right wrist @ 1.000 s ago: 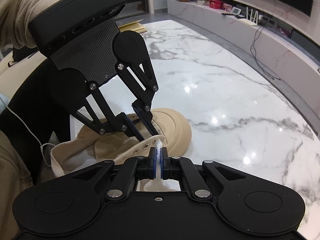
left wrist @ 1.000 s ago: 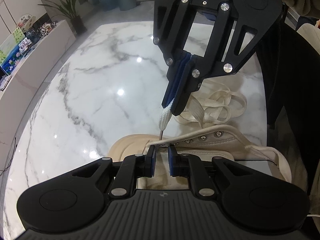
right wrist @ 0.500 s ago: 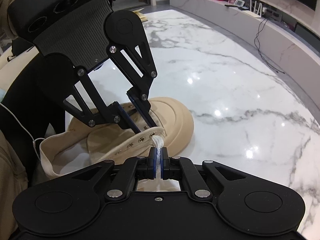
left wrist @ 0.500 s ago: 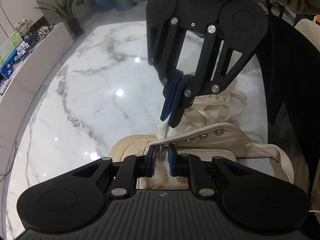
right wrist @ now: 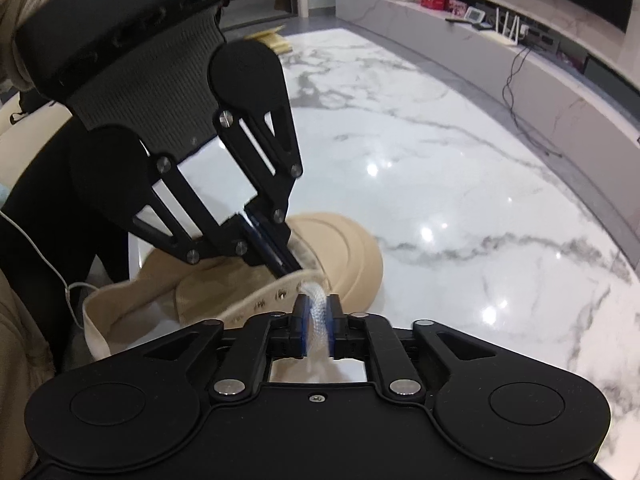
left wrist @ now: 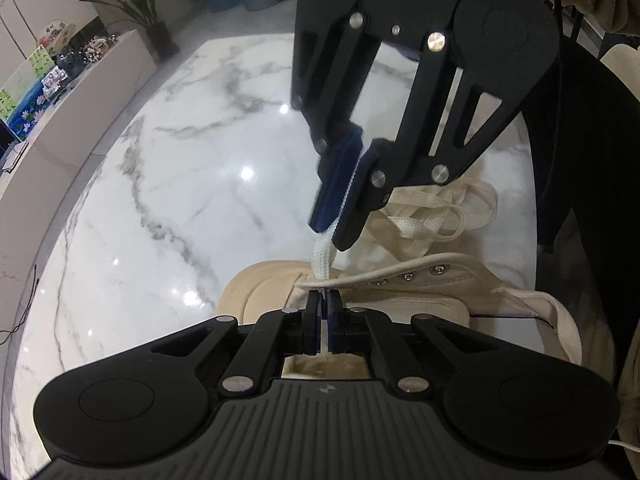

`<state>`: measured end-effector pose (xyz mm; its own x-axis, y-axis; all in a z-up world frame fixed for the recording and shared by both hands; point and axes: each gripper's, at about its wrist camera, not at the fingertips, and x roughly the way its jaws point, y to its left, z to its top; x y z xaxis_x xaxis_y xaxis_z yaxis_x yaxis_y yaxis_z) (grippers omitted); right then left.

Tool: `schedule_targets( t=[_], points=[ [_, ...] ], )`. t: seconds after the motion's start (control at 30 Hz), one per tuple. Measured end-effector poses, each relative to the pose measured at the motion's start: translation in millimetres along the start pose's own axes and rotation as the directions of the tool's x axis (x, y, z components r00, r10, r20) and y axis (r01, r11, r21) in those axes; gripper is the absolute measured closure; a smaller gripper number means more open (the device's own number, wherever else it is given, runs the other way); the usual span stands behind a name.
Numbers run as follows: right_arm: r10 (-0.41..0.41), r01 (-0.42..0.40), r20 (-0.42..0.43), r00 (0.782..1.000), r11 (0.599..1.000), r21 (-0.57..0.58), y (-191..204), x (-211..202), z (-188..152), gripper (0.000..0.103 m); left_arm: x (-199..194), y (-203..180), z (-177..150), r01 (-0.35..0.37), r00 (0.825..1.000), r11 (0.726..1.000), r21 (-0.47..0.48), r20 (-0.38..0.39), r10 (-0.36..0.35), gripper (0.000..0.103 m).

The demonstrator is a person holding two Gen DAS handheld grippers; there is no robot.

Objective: Lace up shoes with both hands
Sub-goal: 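Guide the lace tip into an eyelet with the right gripper, then push the lace tip through the eyelet with the right gripper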

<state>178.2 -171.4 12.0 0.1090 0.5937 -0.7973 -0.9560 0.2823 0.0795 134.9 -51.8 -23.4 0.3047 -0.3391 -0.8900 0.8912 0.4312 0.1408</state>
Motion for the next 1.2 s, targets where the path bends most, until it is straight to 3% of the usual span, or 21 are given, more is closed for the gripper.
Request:
schedule_targets(
  t=[0.2,0.6,0.7,1.2],
  points=[
    [0.012,-0.011,0.013,1.0,0.998,-0.068,10.7,2.8,16.9,0.093,-12.5,-2.8,-6.3,-0.027,1.0,1.0,0.005,-0.008,0.027,0.101],
    [0.039,-0.048,-0.058,0.998,0.984,-0.174,21.7,40.5,36.5,0.093,-27.9,2.4,-19.9,-0.032,0.999,0.999,-0.021,0.005,0.032,0.101],
    [0.051,-0.061,-0.068,0.996,0.985,-0.159,21.5,43.6,38.9,0.1,-28.0,3.9,-22.2,-0.029,1.0,0.999,-0.023,0.006,0.029,0.101],
    [0.018,-0.042,-0.162,0.987,0.989,-0.143,22.9,61.4,41.5,0.101,-37.2,6.9,-37.5,-0.018,1.0,0.999,-0.048,0.003,0.018,0.101]
  ],
)
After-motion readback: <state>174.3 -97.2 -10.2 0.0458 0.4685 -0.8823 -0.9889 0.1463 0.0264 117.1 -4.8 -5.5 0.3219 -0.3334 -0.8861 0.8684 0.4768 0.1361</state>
